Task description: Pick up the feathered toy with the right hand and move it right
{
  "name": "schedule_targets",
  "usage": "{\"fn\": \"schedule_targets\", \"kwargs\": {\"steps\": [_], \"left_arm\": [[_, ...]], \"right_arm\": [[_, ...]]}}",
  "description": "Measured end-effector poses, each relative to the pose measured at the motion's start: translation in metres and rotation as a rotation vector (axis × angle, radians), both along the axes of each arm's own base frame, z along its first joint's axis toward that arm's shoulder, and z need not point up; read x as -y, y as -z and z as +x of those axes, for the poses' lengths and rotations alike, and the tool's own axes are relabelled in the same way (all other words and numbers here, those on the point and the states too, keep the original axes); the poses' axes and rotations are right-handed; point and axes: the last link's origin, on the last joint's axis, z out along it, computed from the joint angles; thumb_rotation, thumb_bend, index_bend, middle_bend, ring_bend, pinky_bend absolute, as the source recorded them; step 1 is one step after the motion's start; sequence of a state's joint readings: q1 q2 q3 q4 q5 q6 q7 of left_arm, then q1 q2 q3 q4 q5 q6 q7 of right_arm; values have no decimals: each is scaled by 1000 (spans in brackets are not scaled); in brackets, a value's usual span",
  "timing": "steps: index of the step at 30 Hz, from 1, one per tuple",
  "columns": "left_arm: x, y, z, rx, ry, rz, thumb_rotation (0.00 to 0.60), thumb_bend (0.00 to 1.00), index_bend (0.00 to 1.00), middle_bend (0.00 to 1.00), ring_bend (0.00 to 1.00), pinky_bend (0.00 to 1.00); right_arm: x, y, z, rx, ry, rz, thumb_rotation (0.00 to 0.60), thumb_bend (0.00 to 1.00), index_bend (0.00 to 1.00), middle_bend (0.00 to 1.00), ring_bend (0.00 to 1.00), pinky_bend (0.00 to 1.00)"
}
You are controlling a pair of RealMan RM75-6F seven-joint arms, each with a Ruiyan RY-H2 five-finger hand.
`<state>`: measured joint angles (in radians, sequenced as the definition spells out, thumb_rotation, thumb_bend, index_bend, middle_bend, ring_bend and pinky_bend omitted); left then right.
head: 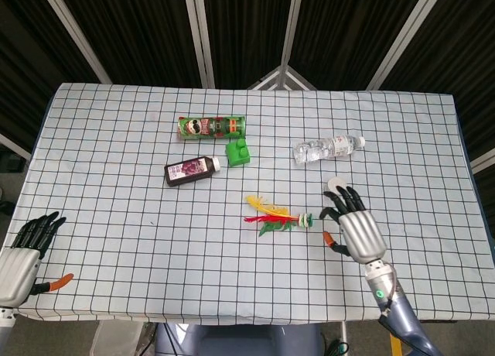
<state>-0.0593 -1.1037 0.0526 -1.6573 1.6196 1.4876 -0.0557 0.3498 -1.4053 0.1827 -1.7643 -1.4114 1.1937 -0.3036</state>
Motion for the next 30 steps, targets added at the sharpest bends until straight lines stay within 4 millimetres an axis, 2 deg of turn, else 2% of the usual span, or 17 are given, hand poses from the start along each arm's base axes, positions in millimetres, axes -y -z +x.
{"fn": "schedule_targets", "kwargs": {"steps": [7,13,20,30], "left_arm": [[-2,-1,-1,21,-13,-7,600,0,0,0,0,0],[-2,-2,-1,32,-20,-16,600,0,0,0,0,0],[-3,-2,-1,48,-32,-25,600,0,0,0,0,0],[-4,-3,0,64,-36,-37,600,0,0,0,0,0]], "right_arm": [[11,63,43,36,-6,81,600,418,474,188,0,0],[18,99,59,30,9,108,600,418,473,189,0,0],[26,121,76,54,28,115,600,419,473,191,0,0],[37,143,81,56,57,115,600,419,505,205,0,0]]}}
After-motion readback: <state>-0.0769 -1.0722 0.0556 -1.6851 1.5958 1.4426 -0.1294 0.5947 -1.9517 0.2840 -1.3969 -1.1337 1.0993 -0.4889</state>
